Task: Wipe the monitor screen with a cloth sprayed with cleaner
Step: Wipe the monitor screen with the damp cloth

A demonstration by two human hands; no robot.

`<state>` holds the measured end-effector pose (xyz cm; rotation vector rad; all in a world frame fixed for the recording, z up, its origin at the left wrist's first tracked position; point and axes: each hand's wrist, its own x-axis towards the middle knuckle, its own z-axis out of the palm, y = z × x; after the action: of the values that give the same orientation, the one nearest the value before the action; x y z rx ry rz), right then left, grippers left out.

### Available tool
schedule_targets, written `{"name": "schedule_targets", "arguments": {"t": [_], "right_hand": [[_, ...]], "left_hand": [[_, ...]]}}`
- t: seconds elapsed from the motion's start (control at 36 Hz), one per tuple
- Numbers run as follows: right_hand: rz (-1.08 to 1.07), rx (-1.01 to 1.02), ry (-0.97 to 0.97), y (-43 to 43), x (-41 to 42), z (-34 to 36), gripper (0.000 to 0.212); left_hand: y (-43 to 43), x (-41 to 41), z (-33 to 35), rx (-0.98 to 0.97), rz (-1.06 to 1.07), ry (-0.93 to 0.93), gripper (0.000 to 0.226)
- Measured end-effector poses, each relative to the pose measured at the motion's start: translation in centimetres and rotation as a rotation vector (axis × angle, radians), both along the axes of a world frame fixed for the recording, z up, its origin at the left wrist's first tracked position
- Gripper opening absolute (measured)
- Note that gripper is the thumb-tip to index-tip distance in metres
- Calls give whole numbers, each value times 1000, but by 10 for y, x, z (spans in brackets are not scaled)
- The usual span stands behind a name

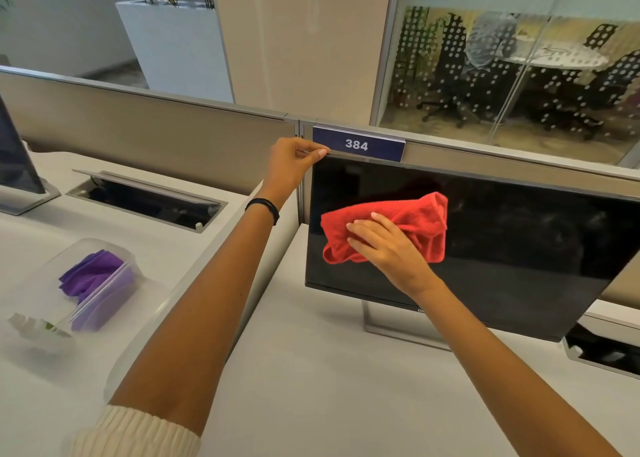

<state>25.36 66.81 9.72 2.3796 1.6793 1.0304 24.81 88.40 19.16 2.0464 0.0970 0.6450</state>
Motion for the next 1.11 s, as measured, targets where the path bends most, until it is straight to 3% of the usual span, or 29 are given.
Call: {"name": "schedule_targets", "arguments": {"t": [0.14, 0.22, 0.42, 0.53, 0.69, 0.81, 0.92, 1.11], "right_hand": [[25, 16, 0, -7, 4, 8, 34], [34, 147, -33, -8, 10, 27, 22], [-108, 517, -56, -22, 22, 55, 25], [-85, 419, 1, -16, 15, 37, 29], [-49, 103, 107, -17, 3, 7, 52], [-79, 9, 146, -20, -1, -1, 64], [-75, 85, 149, -23, 2, 9, 59], [-123, 434, 88, -29, 8, 31, 41]], "left_hand": [[-1, -1, 1, 11, 4, -7, 22], [-1, -1, 1, 12, 4, -2, 22], [-1, 0, 0, 19, 21, 5, 23], [0, 2, -1, 30, 26, 9, 22], [0, 2, -1, 26, 17, 9, 22], [-1, 1, 0, 29, 22, 21, 23], [-2, 0, 2, 21, 12, 28, 24], [-2, 0, 2, 21, 14, 28, 23]]}}
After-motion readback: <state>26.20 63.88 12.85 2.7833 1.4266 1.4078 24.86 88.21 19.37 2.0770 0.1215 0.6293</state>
